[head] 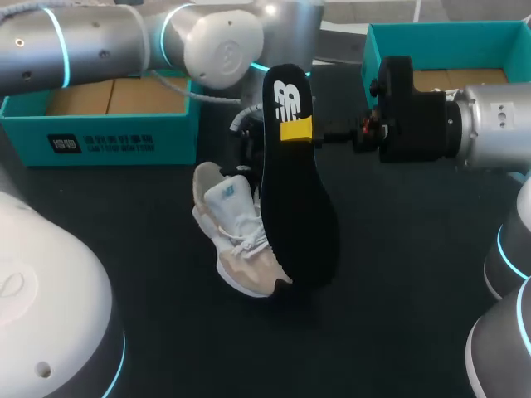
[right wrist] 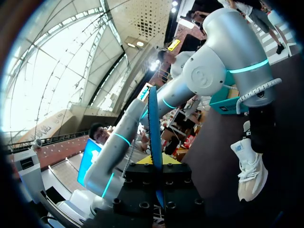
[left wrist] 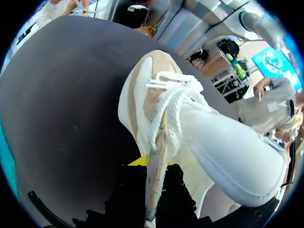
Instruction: Take the shoe out of the shoebox, open the shoe tongue, remove and reinsert the insole, then place the shoe into the shoebox
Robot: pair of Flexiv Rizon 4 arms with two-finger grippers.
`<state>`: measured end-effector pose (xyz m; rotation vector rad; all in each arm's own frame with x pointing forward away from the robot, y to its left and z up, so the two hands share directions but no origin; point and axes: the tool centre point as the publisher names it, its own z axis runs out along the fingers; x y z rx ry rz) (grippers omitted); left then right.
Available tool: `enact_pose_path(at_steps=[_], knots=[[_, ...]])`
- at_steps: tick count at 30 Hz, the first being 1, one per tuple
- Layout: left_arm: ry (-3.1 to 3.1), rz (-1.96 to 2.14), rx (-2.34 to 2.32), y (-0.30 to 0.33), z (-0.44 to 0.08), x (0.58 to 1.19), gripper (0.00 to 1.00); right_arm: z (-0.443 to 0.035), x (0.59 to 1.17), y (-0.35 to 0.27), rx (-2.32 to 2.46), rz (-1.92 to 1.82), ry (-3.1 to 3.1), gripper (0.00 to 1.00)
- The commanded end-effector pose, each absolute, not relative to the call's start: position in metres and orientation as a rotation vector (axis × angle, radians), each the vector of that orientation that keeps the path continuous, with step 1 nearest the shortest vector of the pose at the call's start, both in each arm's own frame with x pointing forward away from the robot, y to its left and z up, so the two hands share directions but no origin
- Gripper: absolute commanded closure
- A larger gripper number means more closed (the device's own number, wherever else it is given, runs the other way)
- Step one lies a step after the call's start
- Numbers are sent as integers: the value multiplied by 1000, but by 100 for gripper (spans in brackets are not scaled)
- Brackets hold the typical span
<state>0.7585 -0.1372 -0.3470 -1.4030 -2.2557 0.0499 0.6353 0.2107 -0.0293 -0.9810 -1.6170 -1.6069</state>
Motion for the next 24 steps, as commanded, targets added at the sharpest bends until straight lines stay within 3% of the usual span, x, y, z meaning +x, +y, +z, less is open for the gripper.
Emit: enact_pose_path(at_steps=[1,24], knots=[[-1791,-139,-1884,-152,-351,765,100,-29,635,214,-987,-1604,-1619,100],[-1977,-168,-1885,-193,-357,772,100,-29,635,214,-987,-1604,-1619,100]])
